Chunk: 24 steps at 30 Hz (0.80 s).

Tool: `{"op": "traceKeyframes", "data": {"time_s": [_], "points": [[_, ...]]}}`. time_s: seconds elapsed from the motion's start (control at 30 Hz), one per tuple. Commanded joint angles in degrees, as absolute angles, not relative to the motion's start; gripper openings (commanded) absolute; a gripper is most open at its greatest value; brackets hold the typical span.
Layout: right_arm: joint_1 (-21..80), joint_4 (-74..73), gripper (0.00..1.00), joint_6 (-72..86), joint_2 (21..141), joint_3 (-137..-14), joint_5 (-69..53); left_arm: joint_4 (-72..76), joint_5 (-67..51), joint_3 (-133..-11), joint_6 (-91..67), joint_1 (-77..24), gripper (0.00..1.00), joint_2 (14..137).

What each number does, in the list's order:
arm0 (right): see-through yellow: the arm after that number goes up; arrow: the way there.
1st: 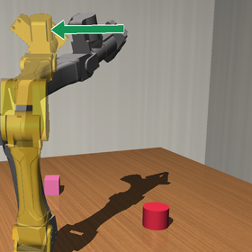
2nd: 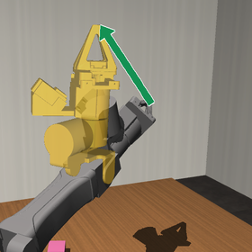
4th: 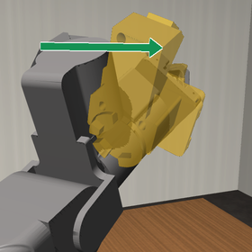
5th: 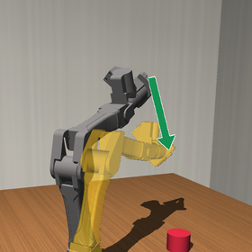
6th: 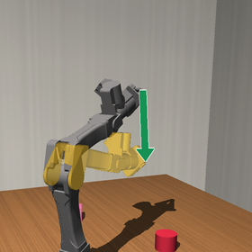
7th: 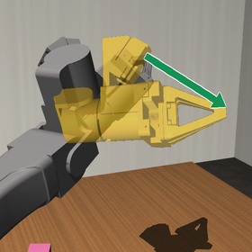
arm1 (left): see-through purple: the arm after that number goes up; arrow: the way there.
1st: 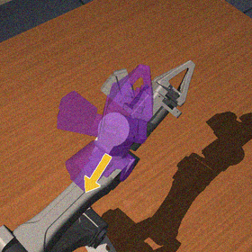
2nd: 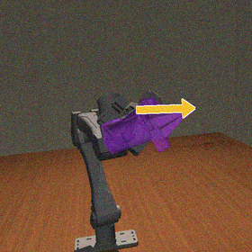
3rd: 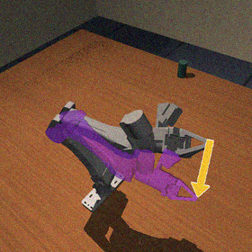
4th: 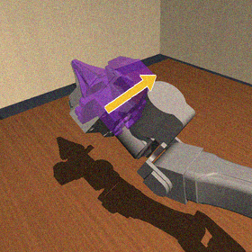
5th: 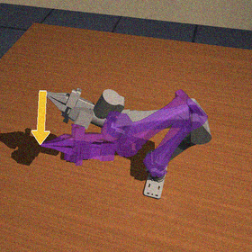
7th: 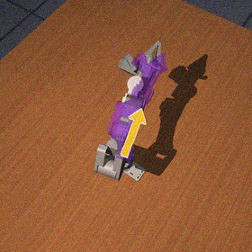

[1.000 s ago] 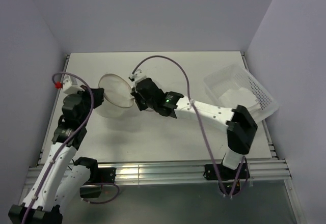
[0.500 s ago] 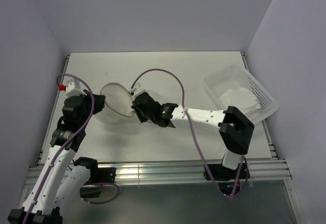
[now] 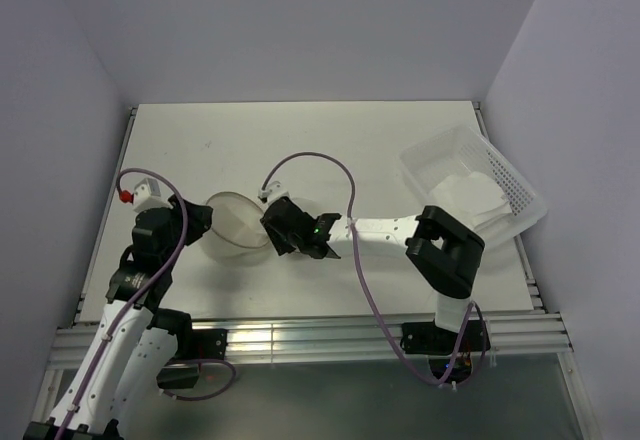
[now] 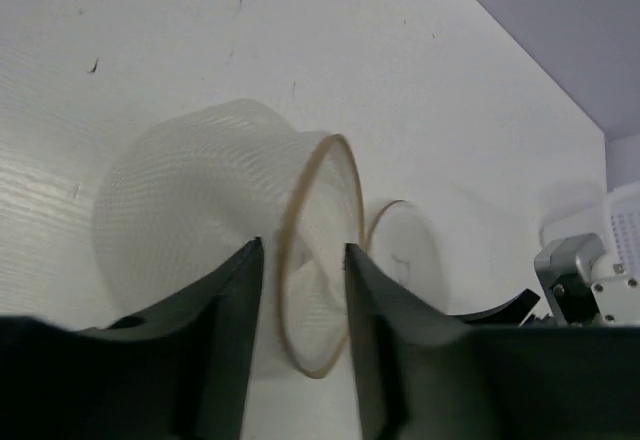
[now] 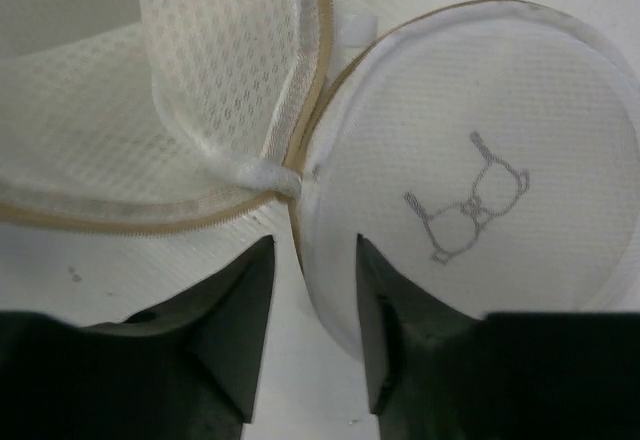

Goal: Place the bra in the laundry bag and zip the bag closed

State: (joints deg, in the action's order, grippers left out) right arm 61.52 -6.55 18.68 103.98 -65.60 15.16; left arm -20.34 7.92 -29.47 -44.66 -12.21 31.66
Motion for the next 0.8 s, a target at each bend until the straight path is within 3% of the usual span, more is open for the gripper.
{"op": "traceKeyframes", "data": {"time_s": [0.0,0.03,0.13,0.23,0.43,0.63,0.77], "points": [[61.44,-6.5,0.47,19.6,100.73,-65.83,13.89,-19.68,8.88,-30.93,-44.21,-12.3,0.48,32.08],[61.26,-6.94,0.53,19.43,99.24,-65.48,13.19,-19.95,8.79,-31.29,-44.12,-12.3,0.55,32.08],[60.04,-7.56,0.54,19.6,93.81,-64.61,11.78,-19.42,7.39,-33.12,-43.33,-12.3,0.69,31.56],[57.58,-7.74,0.54,19.6,86.17,-63.37,10.03,-20.56,6.51,-36.19,-41.67,-12.3,0.76,31.12],[41.78,-7.56,0.5,22.76,70.26,-57.75,9.83,-23.81,0.73,-42.26,-35.52,-12.3,0.81,28.14],[14.71,-8.71,0.5,28.21,65.22,-50.72,21.26,-23.21,-12.19,-40.97,-29.01,-12.3,0.84,22.33],[3.18,-6.69,0.64,29.79,67.58,-47.47,27.32,-22.33,-15.46,-38.5,-28.39,-12.39,0.86,19.52]]}}
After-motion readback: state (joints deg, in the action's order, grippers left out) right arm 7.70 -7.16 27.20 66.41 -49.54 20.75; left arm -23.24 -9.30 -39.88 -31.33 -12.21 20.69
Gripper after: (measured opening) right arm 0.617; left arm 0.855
